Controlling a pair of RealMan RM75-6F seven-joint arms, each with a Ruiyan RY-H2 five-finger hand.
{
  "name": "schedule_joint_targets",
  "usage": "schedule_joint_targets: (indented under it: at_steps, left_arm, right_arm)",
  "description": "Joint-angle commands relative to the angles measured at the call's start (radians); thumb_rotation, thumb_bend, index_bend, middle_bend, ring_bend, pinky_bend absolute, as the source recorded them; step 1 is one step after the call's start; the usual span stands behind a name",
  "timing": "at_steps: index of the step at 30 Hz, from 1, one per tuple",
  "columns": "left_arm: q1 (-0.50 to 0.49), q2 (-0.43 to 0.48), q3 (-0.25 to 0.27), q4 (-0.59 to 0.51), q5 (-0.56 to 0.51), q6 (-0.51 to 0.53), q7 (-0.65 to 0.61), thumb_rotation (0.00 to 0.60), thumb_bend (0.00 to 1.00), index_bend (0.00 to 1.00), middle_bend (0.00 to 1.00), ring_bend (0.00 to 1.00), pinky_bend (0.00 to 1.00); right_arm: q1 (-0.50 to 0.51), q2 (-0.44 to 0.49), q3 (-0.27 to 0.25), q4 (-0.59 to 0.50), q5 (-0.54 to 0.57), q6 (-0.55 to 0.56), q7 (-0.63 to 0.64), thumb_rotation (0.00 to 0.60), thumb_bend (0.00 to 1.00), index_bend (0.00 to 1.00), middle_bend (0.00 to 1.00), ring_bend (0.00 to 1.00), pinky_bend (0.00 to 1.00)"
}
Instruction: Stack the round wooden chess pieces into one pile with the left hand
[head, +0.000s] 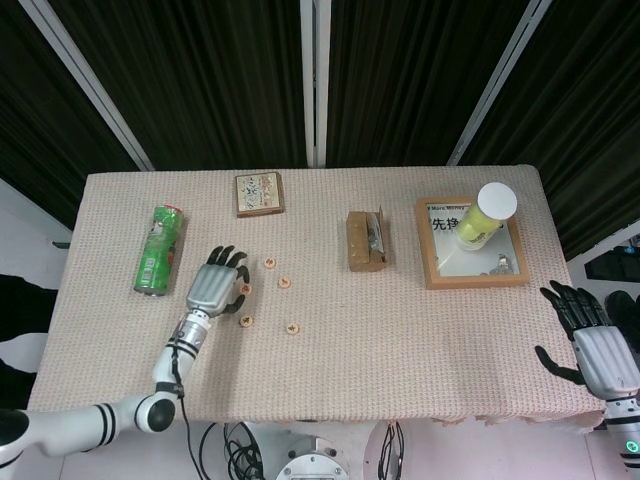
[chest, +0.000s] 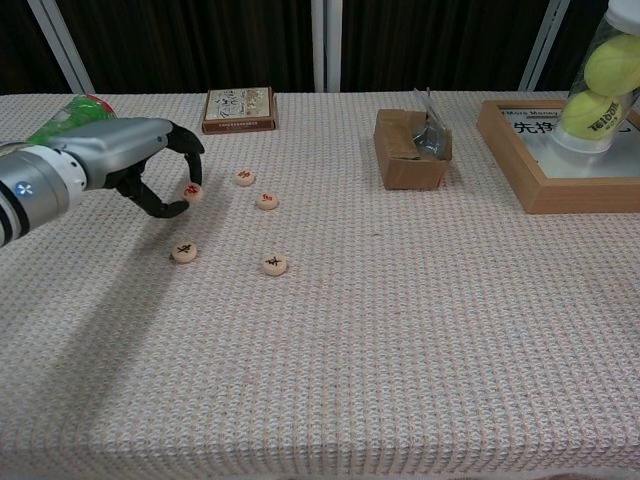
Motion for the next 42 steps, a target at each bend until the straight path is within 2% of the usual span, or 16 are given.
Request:
schedule_joint_targets:
  at_steps: [1, 5, 12, 42]
  left_arm:
    - [0.017, 0.065, 0.04, -0.116, -0.039, 0.006, 0.068, 0.6, 0.35, 0.5, 0.14, 0.0, 0.0]
    - [0.011, 0.086, 0.069, -0.192, -0.067, 0.01, 0.127, 0.6, 0.35, 0.5, 0.14, 0.0, 0.0]
    - [-0.008, 0.084, 0.096, -0.242, -0.113, 0.013, 0.186, 0.6, 0.35, 0.5, 0.14, 0.0, 0.0]
    - [-0.028, 0.082, 0.115, -0.217, -0.115, 0.036, 0.149, 0.6, 0.35, 0.46, 0.14, 0.0, 0.0]
  right_arm:
    - [0.0, -0.001, -0.001, -0.003, -0.002, 0.0, -0.005, 0.6, 0.27, 0.0, 0.0, 0.0, 0.0]
    - [-0.003, -0.001, -0.004, -0.008, -0.01, 0.008, -0.012, 0.6, 0.27, 0.0, 0.0, 0.0, 0.0]
    - [-0.004, 0.0, -0.003, -0.006, -0.01, 0.011, -0.005, 0.6, 0.27, 0.0, 0.0, 0.0, 0.0]
    - [-0.004, 0.005, -0.002, -0.007, -0.004, 0.008, 0.0, 0.6, 0.27, 0.0, 0.0, 0.0, 0.0]
